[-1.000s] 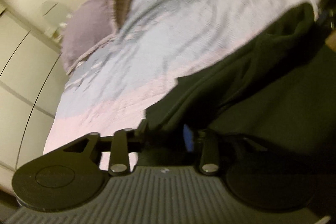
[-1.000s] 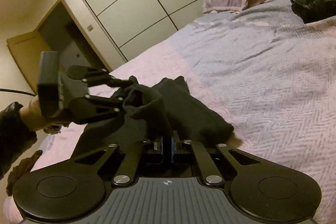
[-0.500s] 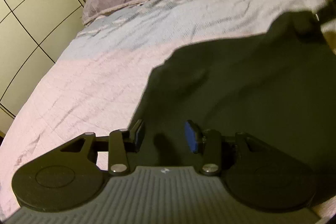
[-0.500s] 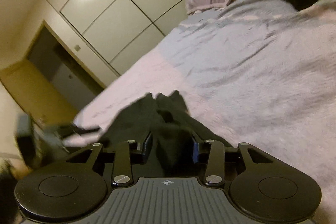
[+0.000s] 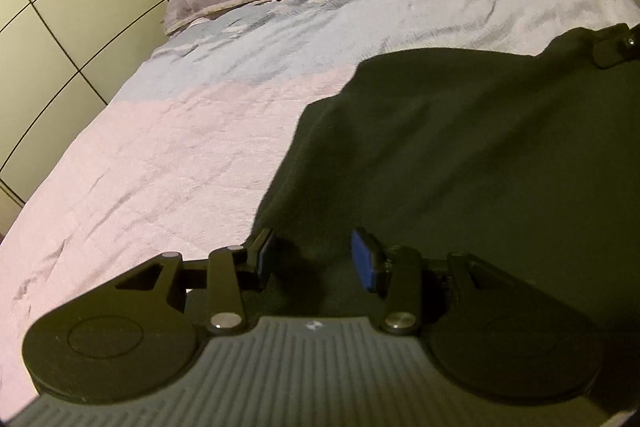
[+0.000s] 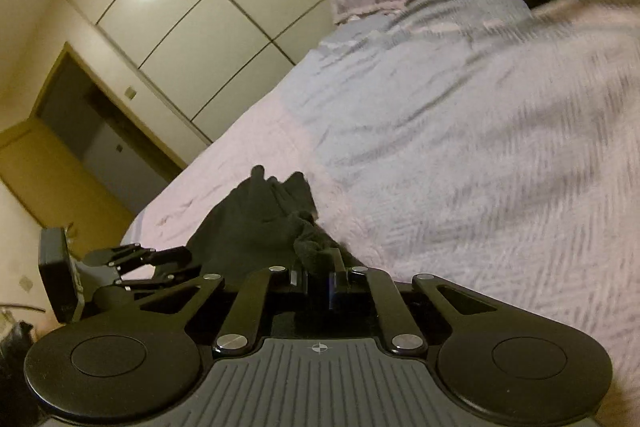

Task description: Fold clothes

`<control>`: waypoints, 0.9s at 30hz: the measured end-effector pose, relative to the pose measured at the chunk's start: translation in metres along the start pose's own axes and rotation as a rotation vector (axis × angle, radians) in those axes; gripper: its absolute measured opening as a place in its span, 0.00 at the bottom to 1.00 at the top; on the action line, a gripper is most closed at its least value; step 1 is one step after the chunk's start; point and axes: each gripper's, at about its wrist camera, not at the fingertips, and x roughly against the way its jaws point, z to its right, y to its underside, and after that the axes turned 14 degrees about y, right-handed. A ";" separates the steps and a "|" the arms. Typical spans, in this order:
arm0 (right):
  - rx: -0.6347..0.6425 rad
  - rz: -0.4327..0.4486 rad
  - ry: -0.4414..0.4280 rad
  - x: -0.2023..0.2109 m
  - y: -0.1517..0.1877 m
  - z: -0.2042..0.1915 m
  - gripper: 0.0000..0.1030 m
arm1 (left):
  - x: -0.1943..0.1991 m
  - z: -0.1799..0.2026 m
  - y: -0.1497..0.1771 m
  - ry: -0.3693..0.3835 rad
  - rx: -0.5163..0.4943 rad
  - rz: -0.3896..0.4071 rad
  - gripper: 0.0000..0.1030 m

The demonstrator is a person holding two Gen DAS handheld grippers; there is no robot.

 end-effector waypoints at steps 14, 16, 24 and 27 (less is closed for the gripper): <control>0.421 0.174 -0.038 0.076 0.032 -0.077 0.34 | 0.051 -0.027 0.037 -0.130 0.080 -0.022 0.36; 0.487 0.124 -0.115 0.071 0.046 -0.098 0.34 | 0.043 -0.028 0.039 -0.120 0.085 -0.027 0.36; 0.726 0.024 -0.172 0.061 0.090 -0.148 0.34 | -0.007 -0.032 0.046 -0.145 0.041 -0.088 0.25; 0.813 0.011 -0.150 0.063 0.103 -0.159 0.34 | 0.005 -0.036 0.048 -0.141 0.060 -0.060 0.26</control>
